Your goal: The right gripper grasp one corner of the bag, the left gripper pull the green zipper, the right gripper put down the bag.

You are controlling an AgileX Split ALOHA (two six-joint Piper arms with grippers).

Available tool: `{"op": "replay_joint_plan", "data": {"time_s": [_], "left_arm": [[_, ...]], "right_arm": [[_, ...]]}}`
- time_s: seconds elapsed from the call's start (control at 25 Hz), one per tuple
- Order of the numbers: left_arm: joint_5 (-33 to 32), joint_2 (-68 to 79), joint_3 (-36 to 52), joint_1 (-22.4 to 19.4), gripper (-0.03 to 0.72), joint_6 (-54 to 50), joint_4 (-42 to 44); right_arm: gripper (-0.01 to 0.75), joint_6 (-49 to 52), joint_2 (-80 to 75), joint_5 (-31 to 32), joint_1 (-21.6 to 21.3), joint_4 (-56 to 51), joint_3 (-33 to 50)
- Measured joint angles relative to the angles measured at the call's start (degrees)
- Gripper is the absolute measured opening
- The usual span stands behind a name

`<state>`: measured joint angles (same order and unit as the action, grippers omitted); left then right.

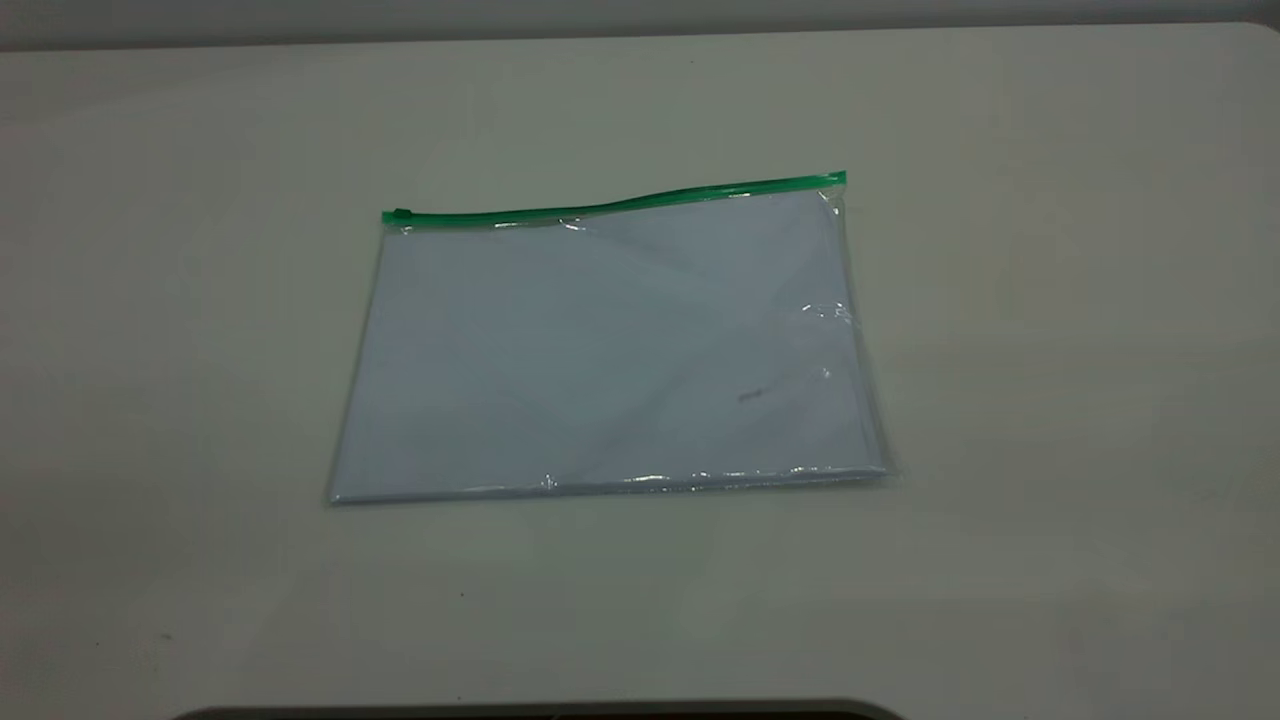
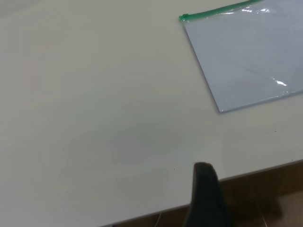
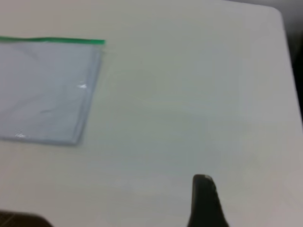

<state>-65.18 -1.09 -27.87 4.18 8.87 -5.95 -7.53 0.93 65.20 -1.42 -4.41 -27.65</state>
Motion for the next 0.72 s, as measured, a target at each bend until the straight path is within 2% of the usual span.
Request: {"op": "replay_joint_plan", "data": {"time_s": [0.16, 0.72], "left_arm": [[0.0, 0.0, 0.0, 0.0, 0.565, 0.0, 0.0], [0.0, 0.0, 0.0, 0.0, 0.565, 0.05, 0.0]], "right_arm": [[0.53, 3.32, 0.0, -0.05, 0.0, 3.21, 0.0], [0.53, 3.89, 0.0, -0.16, 0.0, 3.81, 0.0]]}}
